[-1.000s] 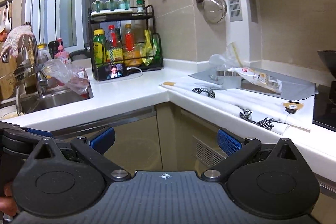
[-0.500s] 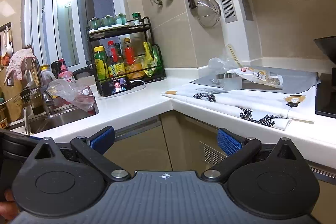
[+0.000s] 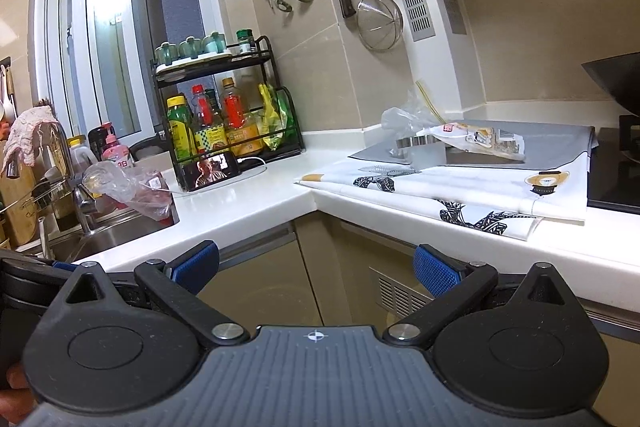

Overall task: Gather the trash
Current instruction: 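Raise both tools back up toward the counter trash, then grasp the white snack pouch with the right tool while the left tool grasps the cookie cutter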

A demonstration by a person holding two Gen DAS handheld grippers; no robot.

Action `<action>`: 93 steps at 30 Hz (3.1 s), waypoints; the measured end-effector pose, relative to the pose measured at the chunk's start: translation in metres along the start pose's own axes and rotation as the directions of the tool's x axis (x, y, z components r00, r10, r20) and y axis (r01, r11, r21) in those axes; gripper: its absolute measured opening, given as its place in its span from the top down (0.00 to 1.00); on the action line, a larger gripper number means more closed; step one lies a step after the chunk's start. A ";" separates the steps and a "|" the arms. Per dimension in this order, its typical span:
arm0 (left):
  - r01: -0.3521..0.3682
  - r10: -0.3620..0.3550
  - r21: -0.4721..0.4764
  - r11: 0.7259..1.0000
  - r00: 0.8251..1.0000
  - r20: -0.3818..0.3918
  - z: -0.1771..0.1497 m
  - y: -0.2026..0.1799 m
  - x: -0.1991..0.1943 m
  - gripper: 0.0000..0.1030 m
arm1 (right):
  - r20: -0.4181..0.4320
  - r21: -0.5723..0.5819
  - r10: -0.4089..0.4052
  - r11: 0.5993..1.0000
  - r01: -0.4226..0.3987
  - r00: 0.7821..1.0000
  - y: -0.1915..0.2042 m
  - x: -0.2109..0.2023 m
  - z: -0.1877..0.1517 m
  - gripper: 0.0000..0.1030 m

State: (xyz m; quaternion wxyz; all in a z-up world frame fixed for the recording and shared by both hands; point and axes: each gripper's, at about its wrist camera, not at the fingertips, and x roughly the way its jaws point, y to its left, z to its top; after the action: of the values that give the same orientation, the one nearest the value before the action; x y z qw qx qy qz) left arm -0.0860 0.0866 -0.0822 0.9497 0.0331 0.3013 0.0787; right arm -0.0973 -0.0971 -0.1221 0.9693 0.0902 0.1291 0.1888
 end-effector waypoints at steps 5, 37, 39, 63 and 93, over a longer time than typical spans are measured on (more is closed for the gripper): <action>0.007 -0.007 -0.001 1.000 1.000 0.007 0.005 -0.001 -0.002 0.00 | -0.018 0.014 -0.003 1.000 0.003 1.000 -0.005 0.000 0.008 0.00; 0.114 -0.112 -0.048 0.992 0.993 0.043 0.217 -0.085 0.174 0.00 | -0.116 0.709 0.020 0.701 0.068 0.993 -0.201 0.207 0.108 0.00; 0.123 -0.121 -0.062 0.990 0.992 0.026 0.229 -0.090 0.196 0.00 | -0.087 0.753 0.004 0.655 0.063 0.996 -0.216 0.220 0.108 0.00; 0.261 -0.337 -0.327 0.908 0.919 -0.202 0.273 -0.134 0.358 0.00 | 0.012 0.825 -0.110 0.562 0.052 0.994 -0.266 0.287 0.104 0.00; 0.312 -0.388 -0.360 0.879 0.908 -0.161 0.267 -0.084 0.334 0.93 | 0.037 0.871 0.043 0.488 -0.054 0.998 -0.258 0.264 0.078 0.20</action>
State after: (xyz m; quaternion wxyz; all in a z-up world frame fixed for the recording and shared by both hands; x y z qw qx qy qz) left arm 0.3480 0.0563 -0.0626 0.8993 -0.1889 0.3920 -0.0433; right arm 0.2501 -0.2393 -0.1625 0.7858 0.5722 0.1992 0.1244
